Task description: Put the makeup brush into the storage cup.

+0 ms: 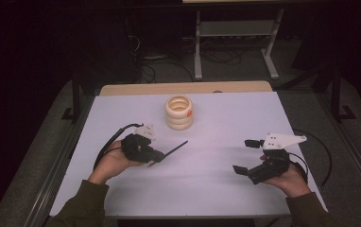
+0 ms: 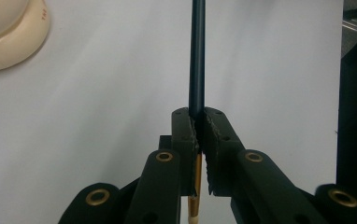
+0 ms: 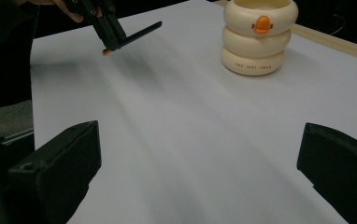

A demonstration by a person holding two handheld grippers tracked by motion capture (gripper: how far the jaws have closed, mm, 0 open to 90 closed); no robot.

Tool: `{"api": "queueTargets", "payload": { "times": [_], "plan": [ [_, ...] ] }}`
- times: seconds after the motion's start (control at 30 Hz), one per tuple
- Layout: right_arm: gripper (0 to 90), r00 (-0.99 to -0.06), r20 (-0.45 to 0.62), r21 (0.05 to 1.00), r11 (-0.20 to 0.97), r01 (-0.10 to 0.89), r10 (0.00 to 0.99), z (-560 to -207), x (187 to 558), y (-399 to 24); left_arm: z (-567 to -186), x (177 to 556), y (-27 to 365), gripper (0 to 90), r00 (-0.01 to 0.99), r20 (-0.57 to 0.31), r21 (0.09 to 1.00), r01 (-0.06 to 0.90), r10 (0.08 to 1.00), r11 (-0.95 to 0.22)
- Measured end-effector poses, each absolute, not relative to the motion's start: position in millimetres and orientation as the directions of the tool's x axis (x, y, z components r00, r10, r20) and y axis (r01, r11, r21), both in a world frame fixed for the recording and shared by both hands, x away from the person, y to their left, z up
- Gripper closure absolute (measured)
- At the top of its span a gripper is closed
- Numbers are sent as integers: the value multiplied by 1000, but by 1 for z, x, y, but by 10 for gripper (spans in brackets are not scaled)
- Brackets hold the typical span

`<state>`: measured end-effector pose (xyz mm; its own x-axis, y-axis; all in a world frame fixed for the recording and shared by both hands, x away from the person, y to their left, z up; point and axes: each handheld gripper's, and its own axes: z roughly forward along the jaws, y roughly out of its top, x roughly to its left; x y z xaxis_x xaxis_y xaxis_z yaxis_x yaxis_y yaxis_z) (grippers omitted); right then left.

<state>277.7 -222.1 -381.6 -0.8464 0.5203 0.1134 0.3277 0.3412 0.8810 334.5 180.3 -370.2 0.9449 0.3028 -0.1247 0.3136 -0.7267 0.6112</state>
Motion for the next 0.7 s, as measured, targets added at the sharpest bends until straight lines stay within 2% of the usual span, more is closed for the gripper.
{"api": "queueTargets", "payload": {
  "times": [0.33, 0.7],
  "plan": [
    [0, -874, 105, 878, 369, 306, 475, -374, 283, -213, -368, 328, 174, 836, 959, -121, 618, 275, 256, -736],
    [57, -899, 112, 868, 399, 296, 423, -371, 290, -198, -364, 319, 163, 835, 974, -105, 622, 223, 203, -750]
  ]
}}
